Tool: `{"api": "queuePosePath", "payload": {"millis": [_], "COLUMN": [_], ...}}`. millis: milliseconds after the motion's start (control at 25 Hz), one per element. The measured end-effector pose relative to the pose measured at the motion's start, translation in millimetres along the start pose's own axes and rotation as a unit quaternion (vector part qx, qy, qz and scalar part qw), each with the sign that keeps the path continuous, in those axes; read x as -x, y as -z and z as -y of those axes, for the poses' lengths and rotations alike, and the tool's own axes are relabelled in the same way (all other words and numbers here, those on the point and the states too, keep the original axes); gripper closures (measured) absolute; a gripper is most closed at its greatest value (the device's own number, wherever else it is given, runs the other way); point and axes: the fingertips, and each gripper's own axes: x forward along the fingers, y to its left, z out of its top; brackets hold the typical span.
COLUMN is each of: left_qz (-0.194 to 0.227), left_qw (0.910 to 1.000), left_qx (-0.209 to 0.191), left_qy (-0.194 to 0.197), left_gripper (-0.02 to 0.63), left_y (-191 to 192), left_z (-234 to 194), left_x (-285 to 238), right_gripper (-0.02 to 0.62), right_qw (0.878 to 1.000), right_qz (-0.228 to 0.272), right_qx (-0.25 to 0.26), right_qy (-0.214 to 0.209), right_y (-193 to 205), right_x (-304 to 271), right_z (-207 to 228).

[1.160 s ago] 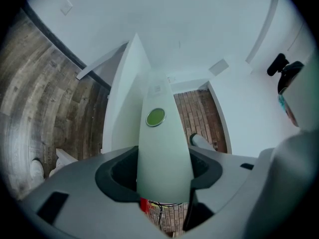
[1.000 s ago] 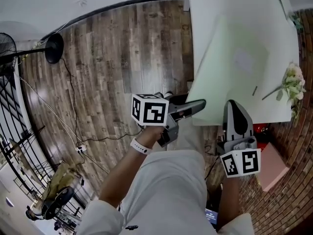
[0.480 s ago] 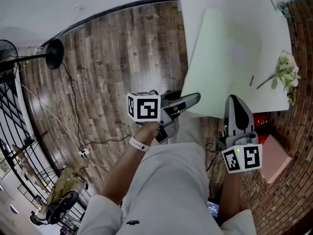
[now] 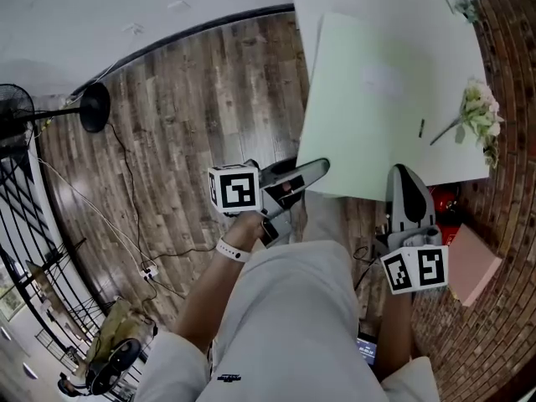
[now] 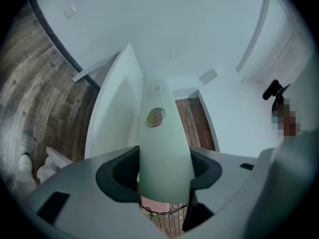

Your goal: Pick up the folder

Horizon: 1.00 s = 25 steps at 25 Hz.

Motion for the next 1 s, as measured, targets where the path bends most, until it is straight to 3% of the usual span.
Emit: {"api": "queuePosePath", "payload": {"millis": [200,880,1000], "left_qz": [-0.002,0.040,0.043], "left_qw": [0.9998,0.9963,0.9954], "left_qx": [-0.015,-0.052,-0.060], "left_qy": [-0.013,0.055,0.061], "left_gripper": [0.354,0.354,0.354], "left_y": [-2.9,-16.3,-19.2], "left_z": [9.9,86.2,93.3], "left_x": [10.3,42.2,48.2], "right_gripper": [0.591,0.589,0.530], "right_qw": [1.000,0.997,0.998], "right_qz": [0.011,0.051,0.048], "right_qx": [0.005,0.054,0.033], "right_qy": [0.002,0.003,0.003], "right_y": [-10.2,-71.4,-78.3], "right_x": [4.8,43.3,51.8], "right_z": [-7.6,-30.6,-22.1]}}
